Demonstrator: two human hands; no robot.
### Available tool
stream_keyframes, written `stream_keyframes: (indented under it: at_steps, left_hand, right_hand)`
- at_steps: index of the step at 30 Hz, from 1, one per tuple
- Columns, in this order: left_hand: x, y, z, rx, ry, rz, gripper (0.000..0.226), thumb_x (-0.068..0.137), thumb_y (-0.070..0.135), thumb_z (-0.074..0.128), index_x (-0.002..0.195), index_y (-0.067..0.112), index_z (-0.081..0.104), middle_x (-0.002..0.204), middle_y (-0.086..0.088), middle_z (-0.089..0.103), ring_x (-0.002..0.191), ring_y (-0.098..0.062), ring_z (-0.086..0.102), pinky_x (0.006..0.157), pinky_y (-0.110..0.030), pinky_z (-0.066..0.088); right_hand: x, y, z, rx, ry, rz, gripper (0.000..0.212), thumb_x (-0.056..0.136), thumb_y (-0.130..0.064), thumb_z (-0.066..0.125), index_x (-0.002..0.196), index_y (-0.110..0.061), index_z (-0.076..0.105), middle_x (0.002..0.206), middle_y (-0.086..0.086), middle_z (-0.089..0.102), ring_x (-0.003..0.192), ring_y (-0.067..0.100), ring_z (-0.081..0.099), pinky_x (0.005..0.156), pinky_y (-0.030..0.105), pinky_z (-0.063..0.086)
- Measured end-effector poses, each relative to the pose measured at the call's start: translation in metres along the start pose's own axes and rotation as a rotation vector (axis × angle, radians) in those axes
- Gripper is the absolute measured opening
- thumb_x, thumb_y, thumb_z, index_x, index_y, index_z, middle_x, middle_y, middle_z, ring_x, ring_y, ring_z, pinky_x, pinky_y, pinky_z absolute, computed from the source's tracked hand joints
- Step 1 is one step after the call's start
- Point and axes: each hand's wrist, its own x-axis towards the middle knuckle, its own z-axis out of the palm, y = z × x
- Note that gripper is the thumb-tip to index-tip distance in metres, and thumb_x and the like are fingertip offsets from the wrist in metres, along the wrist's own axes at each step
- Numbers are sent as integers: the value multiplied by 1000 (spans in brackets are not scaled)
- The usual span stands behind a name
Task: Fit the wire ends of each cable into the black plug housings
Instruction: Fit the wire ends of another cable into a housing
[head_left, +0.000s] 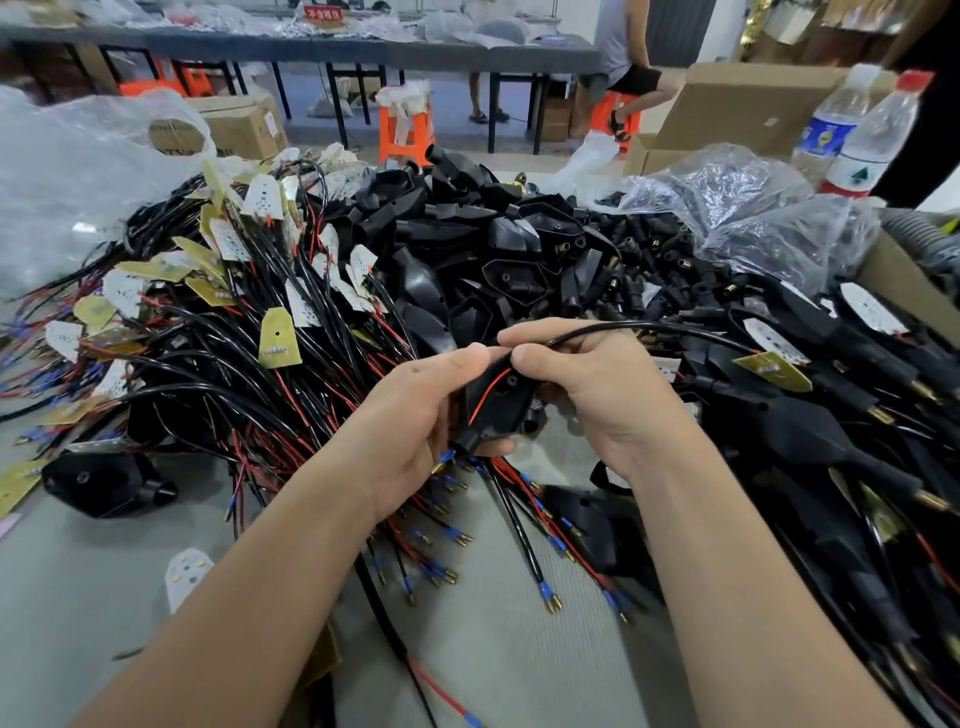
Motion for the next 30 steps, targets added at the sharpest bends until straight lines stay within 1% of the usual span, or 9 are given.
stream_keyframes:
  at_steps: [3, 7, 11, 13, 16, 18, 21, 27, 30]
  left_hand:
    - [1, -1, 1, -22, 24, -12, 36, 84, 46, 62, 100, 24, 85, 107, -8, 80, 90, -19, 78, 66, -29, 62]
    - [7, -3, -7, 94, 135, 104, 24, 101, 25, 62, 96, 21, 84, 110, -8, 79, 98, -22, 78, 70, -28, 63]
    - [8, -3, -18, 214, 273, 230, 18, 90, 0, 74, 92, 16, 82, 90, -14, 80, 86, -25, 79, 66, -23, 62]
    - [9, -4, -19, 259, 312, 278, 23, 84, -7, 78, 86, 15, 82, 81, -16, 78, 77, -24, 78, 65, -22, 61]
    - [10, -4, -19, 257, 364, 325, 32, 83, -12, 75, 80, 18, 83, 75, -14, 77, 72, -21, 77, 66, -22, 60]
    - [10, -2, -19, 217, 380, 325, 39, 83, -15, 72, 76, 22, 84, 72, -12, 77, 70, -20, 77, 65, -21, 60]
    - [10, -1, -19, 196, 399, 315, 41, 83, -15, 71, 74, 22, 84, 72, -12, 77, 67, -19, 75, 63, -21, 59]
    - [9, 5, -20, 213, 575, 428, 33, 83, -14, 73, 87, 18, 79, 74, -5, 78, 67, -16, 75, 64, -20, 58]
    - [9, 4, -21, 163, 599, 413, 31, 86, -13, 70, 92, 16, 78, 75, -3, 78, 66, -14, 74, 63, -19, 58]
  right_hand:
    - [2, 1, 1, -150, 91, -46, 23, 88, -1, 72, 79, -21, 80, 75, 3, 76, 67, 10, 67, 57, 20, 50]
    - [6, 1, -3, -332, 420, -91, 11, 80, -27, 74, 74, -35, 79, 67, -1, 74, 64, 19, 71, 51, 31, 53]
    - [5, 1, -6, -460, 568, -112, 7, 72, -45, 68, 76, -48, 73, 63, -13, 71, 92, 25, 69, 87, 48, 56]
    - [4, 1, -3, -417, 565, -98, 4, 73, -42, 71, 74, -41, 75, 59, -8, 70, 79, 21, 71, 79, 46, 58]
    - [3, 0, -2, -252, 477, -22, 5, 78, -29, 78, 74, -31, 78, 64, -1, 73, 56, 13, 65, 50, 29, 52]
    - [4, -1, -3, -94, 232, 44, 4, 82, -24, 79, 82, -27, 80, 74, 0, 75, 61, 12, 65, 52, 26, 51]
    - [2, -1, 0, 118, -60, 46, 27, 80, -10, 78, 106, -20, 77, 90, 3, 76, 75, 14, 68, 61, 25, 54]
    - [2, -2, -5, 138, 91, 43, 26, 89, 7, 70, 82, -17, 78, 76, 10, 75, 56, 18, 67, 49, 21, 52]
    - [3, 0, -5, 158, -35, 48, 29, 87, 9, 71, 106, -11, 76, 92, 11, 76, 70, 20, 70, 61, 23, 56]
